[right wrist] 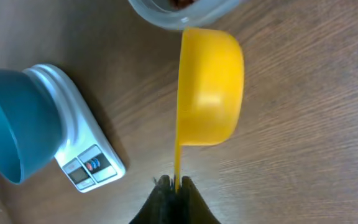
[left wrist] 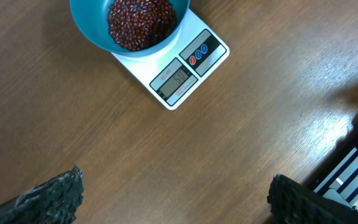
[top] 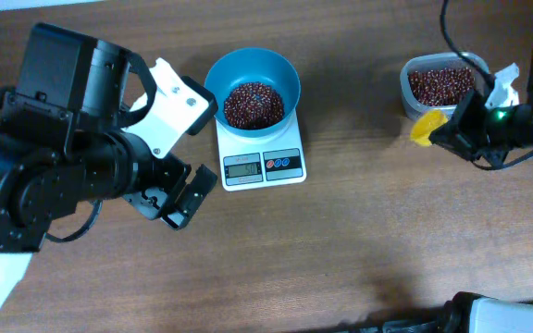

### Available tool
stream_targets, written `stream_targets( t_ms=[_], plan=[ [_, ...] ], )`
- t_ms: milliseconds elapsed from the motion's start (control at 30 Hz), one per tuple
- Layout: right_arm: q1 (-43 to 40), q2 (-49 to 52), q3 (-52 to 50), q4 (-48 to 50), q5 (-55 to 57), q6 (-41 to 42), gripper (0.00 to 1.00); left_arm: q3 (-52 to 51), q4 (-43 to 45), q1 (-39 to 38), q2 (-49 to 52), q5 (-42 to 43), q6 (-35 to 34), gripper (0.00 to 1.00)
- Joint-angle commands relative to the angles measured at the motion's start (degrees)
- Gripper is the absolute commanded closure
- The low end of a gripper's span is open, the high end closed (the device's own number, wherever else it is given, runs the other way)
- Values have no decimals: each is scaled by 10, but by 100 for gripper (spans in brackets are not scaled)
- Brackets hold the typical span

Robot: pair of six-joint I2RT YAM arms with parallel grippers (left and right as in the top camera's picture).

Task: Scoop item into bowl and weigh 50g on scale
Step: 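Move the emptied scoop back beside the bean tub with the right gripper, then lower the yellow scoop onto the table and open the right gripper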

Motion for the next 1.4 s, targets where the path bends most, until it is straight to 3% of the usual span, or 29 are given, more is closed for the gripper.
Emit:
stream_targets(
  t_ms=[0,167,267,533,633,767,833,933,967,1133,1300,1367],
  plan=[
    [0,0,-33,43,12,7,90,-2,1,-1,0,0,9,1],
    [-1,0,-82,83,-13,22,91,-2,1,-1,0,0,9,1],
    [0,0,-98,123,-95,-5,91,-2,1,-1,0,0,9,1],
    [-1,0,-111,70,17,-7,90,-2,1,-1,0,0,9,1],
    [-1,0,-111,68,31,-7,77,-2,1,-1,0,0,9,1],
    [-1,0,-111,57,57,-7,70,-2,1,-1,0,0,9,1],
    [-1,0,-111,39,81,-7,54,-2,1,-1,0,0,9,1],
    [-1,0,-111,27,87,-7,6,-2,1,-1,0,0,9,1],
    [-1,0,-111,27,92,-7,1,-2,1,-1,0,0,9,1],
    [-1,-4,-78,19,135,-7,1,-2,1,-1,0,0,9,1],
    [0,-45,75,-71,108,-30,1,-2,1,-1,0,0,9,1],
    [-1,-85,167,-85,22,-69,1,-2,1,-1,0,0,9,1]
  ],
)
